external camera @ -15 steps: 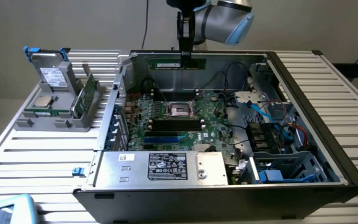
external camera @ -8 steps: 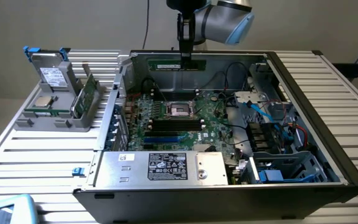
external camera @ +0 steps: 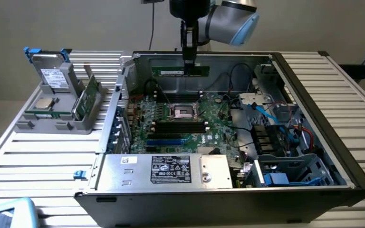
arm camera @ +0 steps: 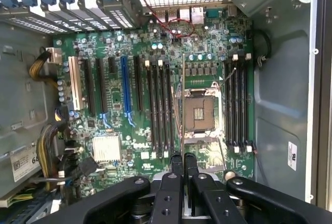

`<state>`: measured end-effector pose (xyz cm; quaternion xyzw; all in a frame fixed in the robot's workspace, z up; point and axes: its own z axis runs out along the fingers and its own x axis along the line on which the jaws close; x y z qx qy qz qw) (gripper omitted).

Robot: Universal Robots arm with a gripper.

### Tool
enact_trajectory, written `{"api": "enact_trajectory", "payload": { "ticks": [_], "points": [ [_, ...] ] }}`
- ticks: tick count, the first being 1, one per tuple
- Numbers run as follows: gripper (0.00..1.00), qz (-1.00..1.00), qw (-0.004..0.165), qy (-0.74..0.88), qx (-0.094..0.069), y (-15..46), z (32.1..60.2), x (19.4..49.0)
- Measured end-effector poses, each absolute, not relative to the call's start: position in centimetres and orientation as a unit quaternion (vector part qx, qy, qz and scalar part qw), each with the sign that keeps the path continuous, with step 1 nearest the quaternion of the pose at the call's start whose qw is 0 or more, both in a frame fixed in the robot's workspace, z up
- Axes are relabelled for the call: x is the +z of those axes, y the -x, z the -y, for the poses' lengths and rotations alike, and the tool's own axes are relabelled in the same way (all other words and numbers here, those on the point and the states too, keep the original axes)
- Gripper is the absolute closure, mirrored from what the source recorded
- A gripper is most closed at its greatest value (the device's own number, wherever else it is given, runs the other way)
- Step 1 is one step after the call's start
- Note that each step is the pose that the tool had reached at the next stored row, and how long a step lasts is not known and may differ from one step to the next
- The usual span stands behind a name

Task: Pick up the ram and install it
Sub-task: 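Insert the ram into the slot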

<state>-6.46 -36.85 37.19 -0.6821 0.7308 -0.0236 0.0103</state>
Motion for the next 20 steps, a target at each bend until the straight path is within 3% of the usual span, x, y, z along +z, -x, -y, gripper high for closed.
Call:
{"api": "enact_trajectory", "payload": {
  "ticks": [20],
  "points": [
    [0.87,-0.711,-0.005,0.703,-0.009,6.3,38.0,34.1]
  ]
}}
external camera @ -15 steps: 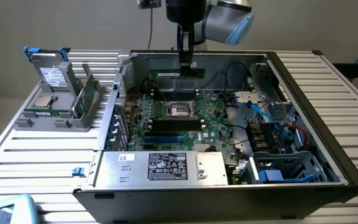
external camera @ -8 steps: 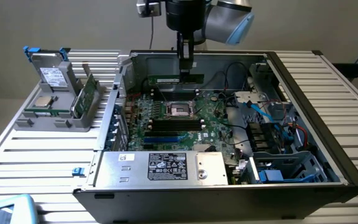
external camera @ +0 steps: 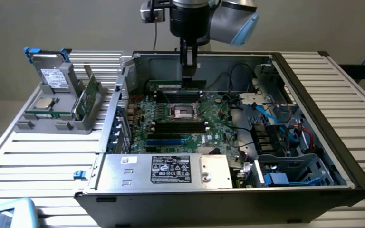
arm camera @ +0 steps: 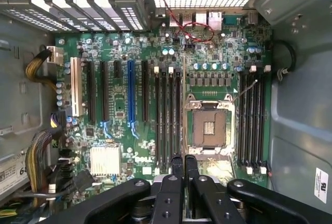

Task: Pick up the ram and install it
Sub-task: 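Insert the ram into the slot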

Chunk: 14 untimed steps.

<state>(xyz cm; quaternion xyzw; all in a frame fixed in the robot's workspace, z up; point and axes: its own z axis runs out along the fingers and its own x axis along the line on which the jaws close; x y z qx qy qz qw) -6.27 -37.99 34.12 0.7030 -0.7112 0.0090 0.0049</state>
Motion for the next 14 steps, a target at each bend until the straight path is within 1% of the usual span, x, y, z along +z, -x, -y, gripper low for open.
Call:
{"api": "enact_trajectory", "payload": {
  "ticks": [7,14],
  "points": [
    [0.87,0.711,0.008,-0.703,0.011,6.2,38.3,33.3],
    [0.87,0.711,0.017,-0.703,0.020,6.2,38.5,32.8]
  ]
}}
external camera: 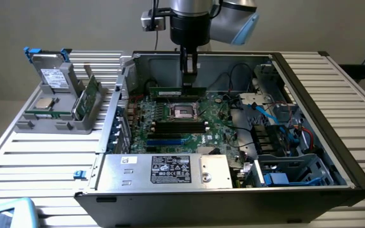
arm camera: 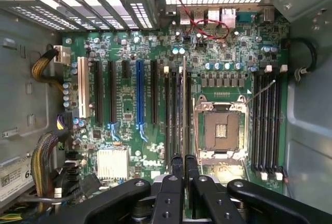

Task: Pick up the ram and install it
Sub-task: 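Insert the ram into the slot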

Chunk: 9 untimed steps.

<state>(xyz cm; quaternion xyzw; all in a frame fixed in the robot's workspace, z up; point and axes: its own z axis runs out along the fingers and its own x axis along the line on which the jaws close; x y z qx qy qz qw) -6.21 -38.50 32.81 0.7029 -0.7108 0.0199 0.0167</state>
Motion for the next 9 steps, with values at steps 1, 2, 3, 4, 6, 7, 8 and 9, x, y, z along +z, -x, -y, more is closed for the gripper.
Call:
{"api": "enact_trajectory", "payload": {
  "ticks": [1,2,3,4,6,7,8,9],
  "points": [
    [0.87,0.711,0.017,-0.703,0.020,6.2,38.5,32.7],
    [0.87,0.711,0.017,-0.703,0.020,6.2,38.6,32.5],
    [0.87,0.711,0.017,-0.703,0.021,6.1,38.6,32.3],
    [0.87,0.711,0.017,-0.703,0.021,5.9,38.6,32.2],
    [0.87,0.711,0.018,-0.703,0.021,5.7,38.7,31.8],
    [0.87,0.711,0.018,-0.703,0.021,5.6,38.7,31.7],
    [0.87,0.711,0.018,-0.703,0.021,5.6,38.7,31.5],
    [0.87,0.711,0.018,-0.703,0.021,5.6,38.7,31.3]
  ]
}}
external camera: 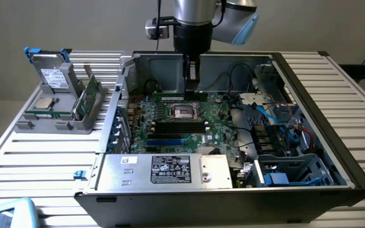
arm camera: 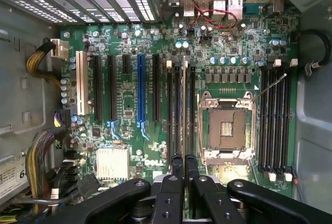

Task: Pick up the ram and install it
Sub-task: 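Insert the ram into the slot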

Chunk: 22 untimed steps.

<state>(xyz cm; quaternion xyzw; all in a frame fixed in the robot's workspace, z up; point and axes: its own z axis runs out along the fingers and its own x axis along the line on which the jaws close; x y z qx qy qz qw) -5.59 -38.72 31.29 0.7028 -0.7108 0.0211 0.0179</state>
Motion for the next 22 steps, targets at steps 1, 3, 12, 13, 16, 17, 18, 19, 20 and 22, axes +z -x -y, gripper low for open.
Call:
{"api": "enact_trajectory", "payload": {
  "ticks": [1,3,12,13,16,17,18,19,20,22],
  "points": [
    [0.87,0.711,0.018,-0.703,0.021,5.6,38.7,31.1],
    [0.87,0.711,0.018,-0.703,0.021,5.6,38.8,30.7],
    [0.87,0.711,0.018,-0.702,0.021,5.6,38.9,29.1],
    [0.87,0.711,0.018,-0.702,0.021,5.6,38.9,28.9],
    [0.87,0.711,0.018,-0.702,0.021,5.6,38.9,28.4],
    [0.87,0.711,0.018,-0.702,0.021,5.6,38.9,28.2],
    [0.87,0.711,0.018,-0.702,0.021,5.6,38.9,28.0],
    [0.87,0.711,0.018,-0.702,0.021,5.6,38.9,27.8],
    [0.87,0.711,0.018,-0.702,0.021,5.6,38.9,27.7],
    [0.87,0.711,0.018,-0.702,0.021,5.6,38.9,27.3]
  ]
}}
